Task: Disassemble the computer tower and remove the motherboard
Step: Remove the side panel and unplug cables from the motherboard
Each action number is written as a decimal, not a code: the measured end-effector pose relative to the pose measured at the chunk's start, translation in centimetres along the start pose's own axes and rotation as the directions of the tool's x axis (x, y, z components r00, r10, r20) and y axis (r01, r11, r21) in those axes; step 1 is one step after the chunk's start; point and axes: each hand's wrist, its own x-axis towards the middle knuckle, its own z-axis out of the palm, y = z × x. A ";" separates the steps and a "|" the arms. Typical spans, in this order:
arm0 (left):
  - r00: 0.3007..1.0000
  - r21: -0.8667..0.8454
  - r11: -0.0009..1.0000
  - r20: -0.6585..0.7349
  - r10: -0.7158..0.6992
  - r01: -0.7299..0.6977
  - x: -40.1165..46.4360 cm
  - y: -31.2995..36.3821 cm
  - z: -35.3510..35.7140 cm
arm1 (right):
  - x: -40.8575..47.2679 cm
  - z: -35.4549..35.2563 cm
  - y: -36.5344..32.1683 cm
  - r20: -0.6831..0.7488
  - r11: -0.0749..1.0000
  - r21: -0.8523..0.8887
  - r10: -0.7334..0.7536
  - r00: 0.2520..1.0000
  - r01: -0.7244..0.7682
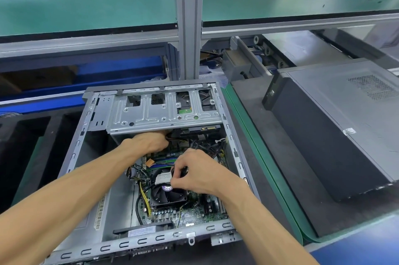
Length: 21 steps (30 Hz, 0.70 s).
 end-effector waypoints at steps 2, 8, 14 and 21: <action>1.000 0.009 1.000 -0.002 -0.018 0.018 0.2 0.0 0.2 | -0.1 -0.1 -0.1 -0.006 1.000 0.004 0.010 1.000 -0.010; 1.000 -0.016 1.000 0.025 0.000 0.000 0.8 -0.3 0.4 | 0.0 -0.1 0.0 -0.005 0.999 -0.037 0.000 1.000 0.000; 0.996 0.103 0.991 -0.012 0.083 -0.081 0.0 -1.1 0.5 | -0.6 -1.4 -1.2 -0.197 0.944 -0.323 -0.144 0.970 0.075; 0.940 0.353 0.918 -0.212 0.268 -0.182 -3.3 -1.6 1.6 | -0.4 -6.1 1.0 -0.782 0.973 -0.109 0.044 0.622 -0.205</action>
